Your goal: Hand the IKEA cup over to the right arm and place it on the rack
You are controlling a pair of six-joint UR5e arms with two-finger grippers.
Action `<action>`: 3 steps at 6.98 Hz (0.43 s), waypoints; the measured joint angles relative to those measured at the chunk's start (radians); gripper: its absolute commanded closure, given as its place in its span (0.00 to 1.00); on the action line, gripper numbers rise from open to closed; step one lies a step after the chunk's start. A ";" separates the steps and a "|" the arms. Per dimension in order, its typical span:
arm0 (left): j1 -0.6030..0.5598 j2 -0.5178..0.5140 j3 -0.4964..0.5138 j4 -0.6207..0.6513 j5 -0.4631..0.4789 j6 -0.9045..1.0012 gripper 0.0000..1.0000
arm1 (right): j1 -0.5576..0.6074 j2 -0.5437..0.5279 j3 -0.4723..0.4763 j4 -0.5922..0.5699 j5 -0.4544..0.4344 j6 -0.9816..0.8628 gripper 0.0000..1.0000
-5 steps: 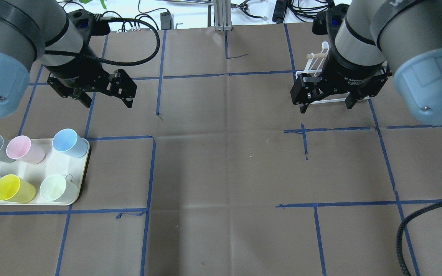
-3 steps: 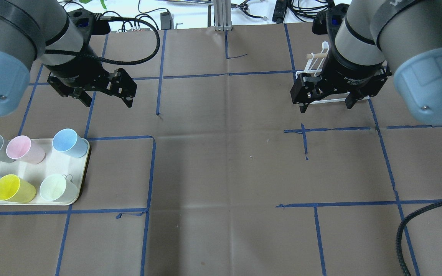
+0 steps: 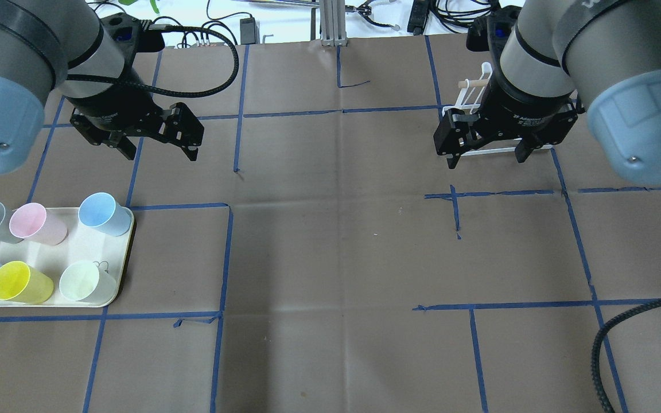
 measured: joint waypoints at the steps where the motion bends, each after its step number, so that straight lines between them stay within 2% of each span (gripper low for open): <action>1: 0.000 -0.001 0.000 0.000 -0.002 0.000 0.00 | 0.000 0.001 0.000 0.000 0.000 0.000 0.00; 3: 0.000 0.003 -0.006 0.000 -0.001 0.000 0.00 | -0.001 0.002 0.001 0.000 -0.001 -0.001 0.00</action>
